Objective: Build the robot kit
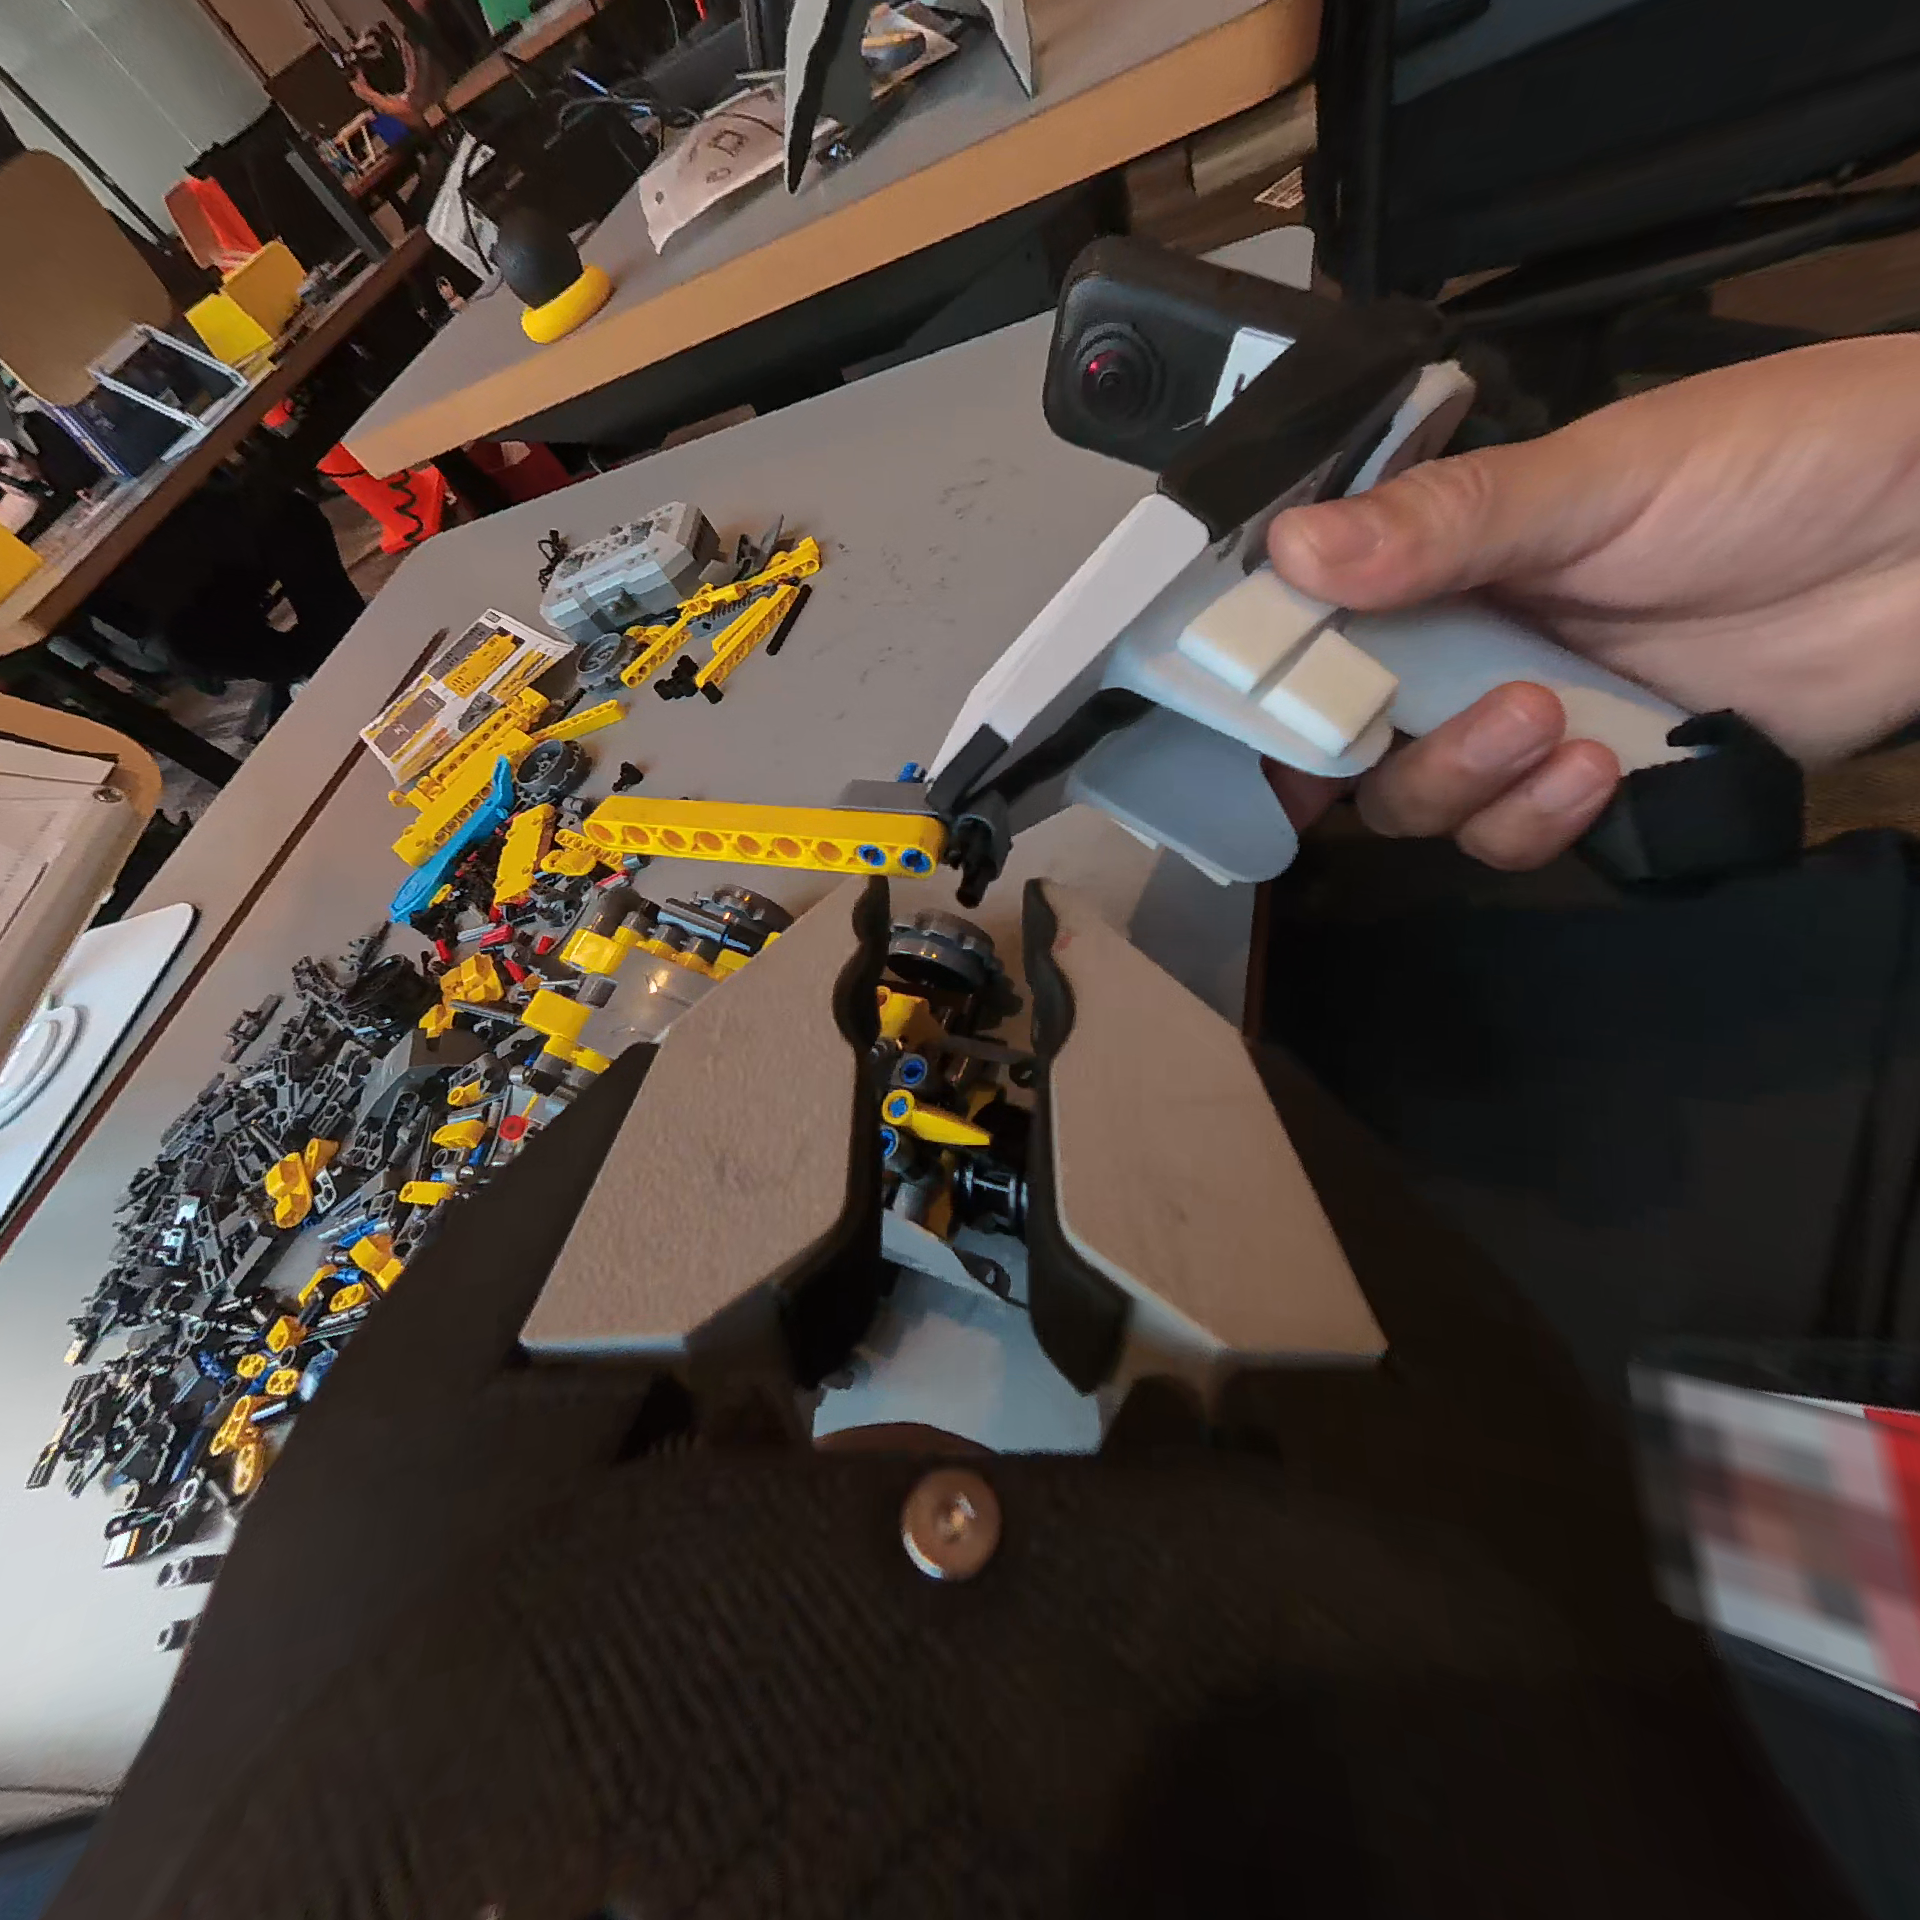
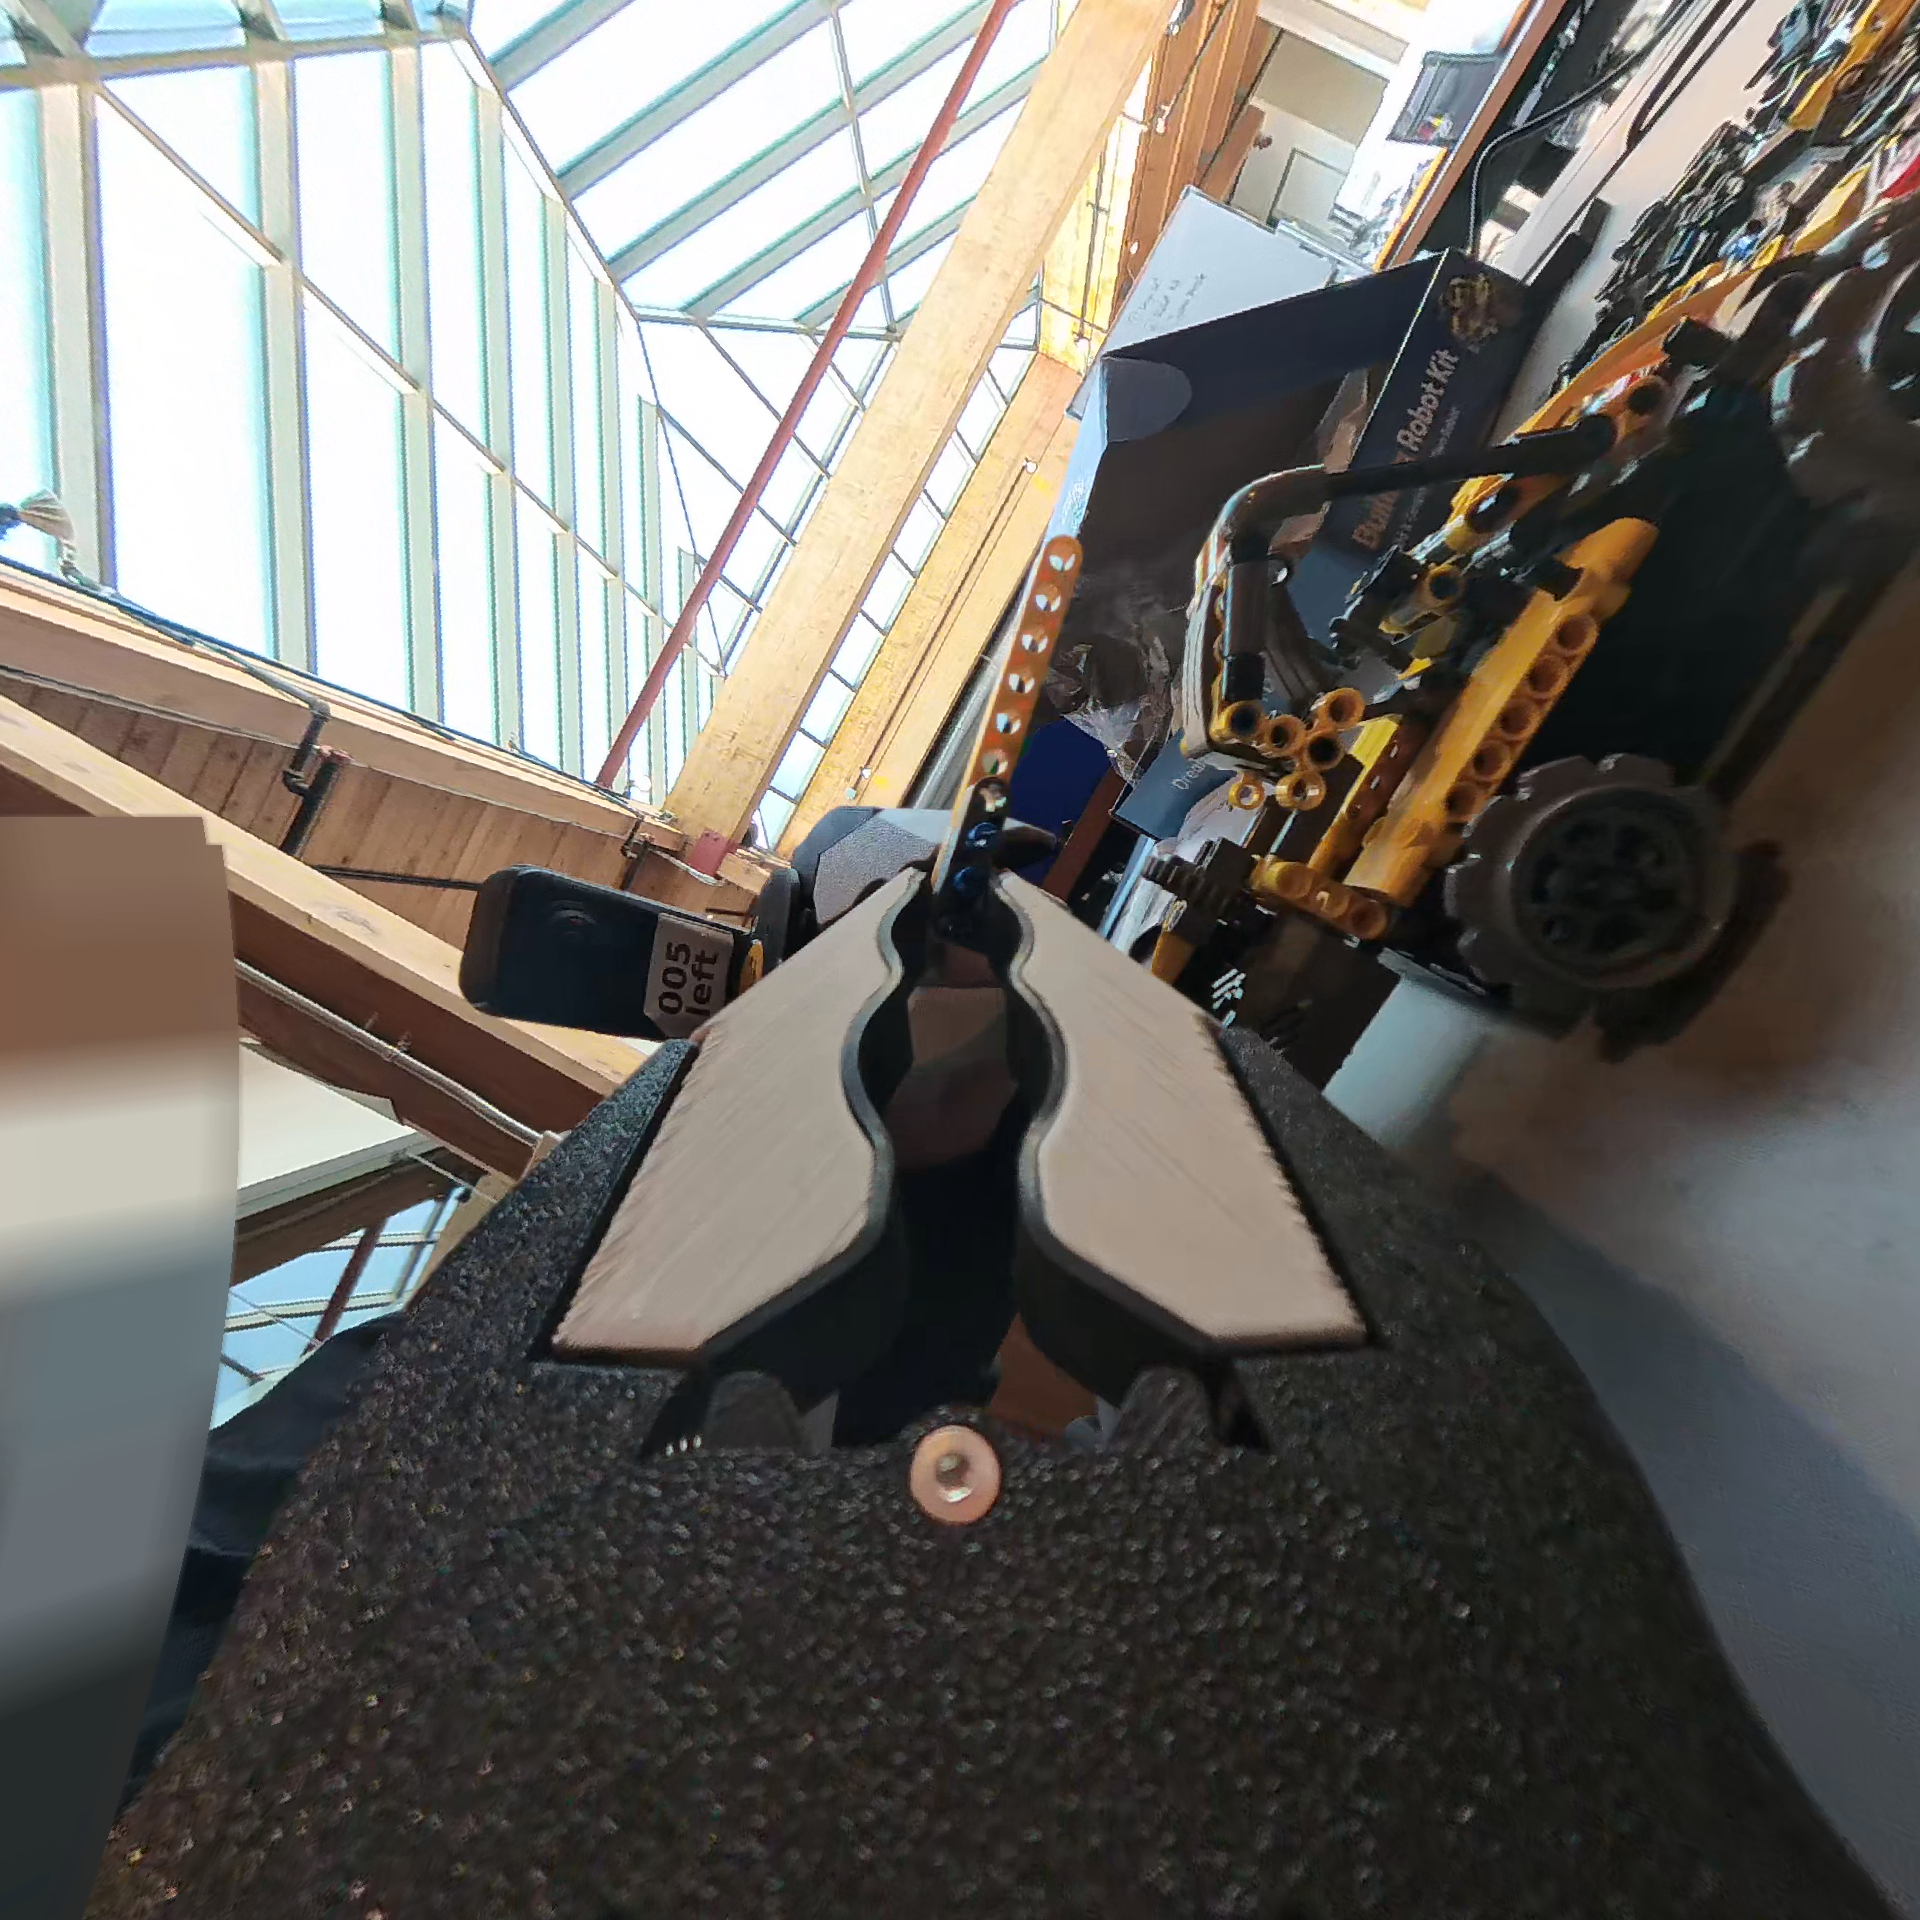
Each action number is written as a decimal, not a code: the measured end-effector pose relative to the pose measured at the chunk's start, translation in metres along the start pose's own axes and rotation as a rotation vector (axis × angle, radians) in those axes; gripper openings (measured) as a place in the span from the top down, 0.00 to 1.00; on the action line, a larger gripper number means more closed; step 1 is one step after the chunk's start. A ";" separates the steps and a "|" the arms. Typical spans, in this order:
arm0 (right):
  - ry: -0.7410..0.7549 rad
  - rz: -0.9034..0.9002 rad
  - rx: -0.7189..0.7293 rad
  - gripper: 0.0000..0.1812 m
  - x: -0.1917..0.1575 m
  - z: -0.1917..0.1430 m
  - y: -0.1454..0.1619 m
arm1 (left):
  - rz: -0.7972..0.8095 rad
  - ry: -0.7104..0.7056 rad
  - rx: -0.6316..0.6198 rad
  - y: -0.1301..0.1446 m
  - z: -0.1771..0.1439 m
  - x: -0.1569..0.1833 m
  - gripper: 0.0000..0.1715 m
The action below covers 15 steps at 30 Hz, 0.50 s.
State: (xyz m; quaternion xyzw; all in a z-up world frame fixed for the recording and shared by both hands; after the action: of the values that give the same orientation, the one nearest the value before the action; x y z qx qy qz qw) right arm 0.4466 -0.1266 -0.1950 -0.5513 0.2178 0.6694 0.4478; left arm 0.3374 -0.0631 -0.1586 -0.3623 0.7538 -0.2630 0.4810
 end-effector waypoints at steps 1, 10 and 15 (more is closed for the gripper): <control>-0.002 0.004 -0.002 0.95 0.000 0.000 0.000 | 0.010 -0.007 -0.003 0.000 -0.001 0.000 0.87; 0.013 0.015 -0.027 0.95 0.005 0.000 0.002 | 0.072 -0.065 0.009 0.002 -0.005 -0.002 0.75; -0.005 0.009 -0.043 0.95 0.003 0.002 0.003 | 0.056 -0.031 0.047 0.003 -0.007 -0.011 0.52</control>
State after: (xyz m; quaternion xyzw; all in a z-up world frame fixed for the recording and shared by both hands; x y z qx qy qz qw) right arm 0.4428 -0.1253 -0.1983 -0.5583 0.2048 0.6773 0.4332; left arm 0.3329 -0.0526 -0.1520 -0.3336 0.7498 -0.2615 0.5080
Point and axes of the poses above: each gripper's, where its closed fingertips meet, z out along the fingers, y out of its underside, x = y × z across the jaws, the point moved 8 cm from there along -z, back along the fingers, and after that the axes turned 11 degrees about z, right-handed, at the moved point
